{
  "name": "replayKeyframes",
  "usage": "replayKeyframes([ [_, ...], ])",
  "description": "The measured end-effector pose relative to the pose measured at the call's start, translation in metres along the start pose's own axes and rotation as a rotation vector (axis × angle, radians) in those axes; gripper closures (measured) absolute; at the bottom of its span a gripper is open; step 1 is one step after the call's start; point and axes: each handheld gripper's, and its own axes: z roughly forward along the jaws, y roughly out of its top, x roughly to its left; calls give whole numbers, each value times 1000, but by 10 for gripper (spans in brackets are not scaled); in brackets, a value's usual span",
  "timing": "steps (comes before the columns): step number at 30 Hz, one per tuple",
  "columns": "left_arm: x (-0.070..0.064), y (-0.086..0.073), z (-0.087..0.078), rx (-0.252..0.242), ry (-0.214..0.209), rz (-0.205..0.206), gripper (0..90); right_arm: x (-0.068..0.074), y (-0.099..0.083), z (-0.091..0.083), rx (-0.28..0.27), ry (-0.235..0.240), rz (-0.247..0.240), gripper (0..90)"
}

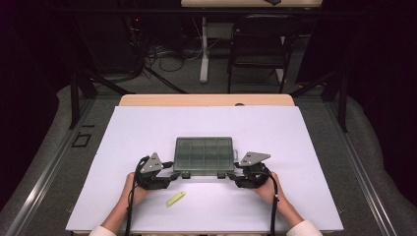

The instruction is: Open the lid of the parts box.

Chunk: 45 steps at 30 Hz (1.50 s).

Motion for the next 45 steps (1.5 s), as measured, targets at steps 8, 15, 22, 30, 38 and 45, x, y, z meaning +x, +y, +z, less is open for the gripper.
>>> replayKeyframes([
  [8,-1,0,0,-8,6,-3,474,2,1,-1,-1,-20,-5,474],
  [15,-2,-1,-1,-16,-4,-12,444,2,1,-1,-8,-19,-7,476],
  [22,-3,0,-2,-26,8,-8,450,3,1,-1,-2,-24,-12,477],
  [30,-3,-1,-1,-34,19,-17,467,3,0,-1,-5,-19,-9,484],
  [38,-3,-1,-1,-33,20,-14,475,2,0,-1,-9,-15,-2,489],
  [45,-4,-2,1,-17,21,-11,469,2,0,-1,-7,-10,8,490],
])
